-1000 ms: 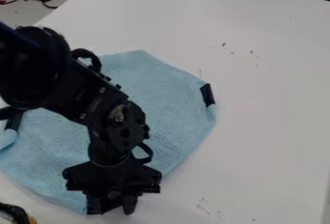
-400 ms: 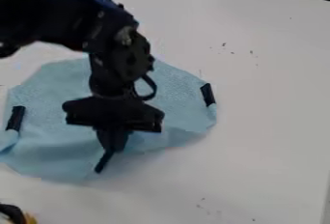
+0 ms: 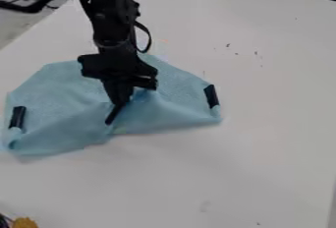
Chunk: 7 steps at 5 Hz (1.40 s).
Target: Fold the cloth from top right to bottom left
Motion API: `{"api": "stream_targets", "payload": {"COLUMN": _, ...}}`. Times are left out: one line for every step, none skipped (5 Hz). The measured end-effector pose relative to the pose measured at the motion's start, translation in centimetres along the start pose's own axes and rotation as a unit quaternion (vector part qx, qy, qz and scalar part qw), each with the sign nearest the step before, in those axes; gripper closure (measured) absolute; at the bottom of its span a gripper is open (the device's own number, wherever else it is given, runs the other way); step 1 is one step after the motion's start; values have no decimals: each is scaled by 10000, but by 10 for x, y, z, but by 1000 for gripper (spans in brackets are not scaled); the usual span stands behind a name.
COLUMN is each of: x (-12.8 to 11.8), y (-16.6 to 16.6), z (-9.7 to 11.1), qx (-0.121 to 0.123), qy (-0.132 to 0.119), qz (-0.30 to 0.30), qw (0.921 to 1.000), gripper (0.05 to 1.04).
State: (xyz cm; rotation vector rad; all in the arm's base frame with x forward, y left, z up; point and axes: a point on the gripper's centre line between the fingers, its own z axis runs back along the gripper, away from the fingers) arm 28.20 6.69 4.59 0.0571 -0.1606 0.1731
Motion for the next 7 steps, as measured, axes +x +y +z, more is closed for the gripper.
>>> {"api": "stream_targets", "payload": {"x": 32, "y": 14, "z": -11, "qx": -69, "qy": 125, "qz": -446, "qw": 9989, "gripper": 1029}}
{"api": "stream_targets", "payload": {"x": 39, "y": 22, "z": -18, "qx": -89, "qy": 217, "qz": -525, "qw": 9983, "gripper": 1016}}
{"api": "stream_targets", "payload": {"x": 34, "y": 23, "z": -22, "qx": -166, "qy": 229, "qz": -438, "qw": 9986, "gripper": 875}}
{"api": "stream_targets", "payload": {"x": 25, "y": 25, "z": -27, "qx": -150, "qy": 217, "qz": -321, "qw": 9991, "gripper": 627}}
{"api": "stream_targets", "payload": {"x": 27, "y": 29, "z": -11, "qx": 14, "qy": -245, "qz": -215, "qw": 9995, "gripper": 322}}
{"api": "stream_targets", "payload": {"x": 33, "y": 35, "z": 5, "qx": 221, "qy": -583, "qz": -131, "qw": 9980, "gripper": 91}}
{"api": "stream_targets", "payload": {"x": 33, "y": 40, "z": 18, "qx": 388, "qy": -662, "qz": -104, "qw": 9970, "gripper": 77}}
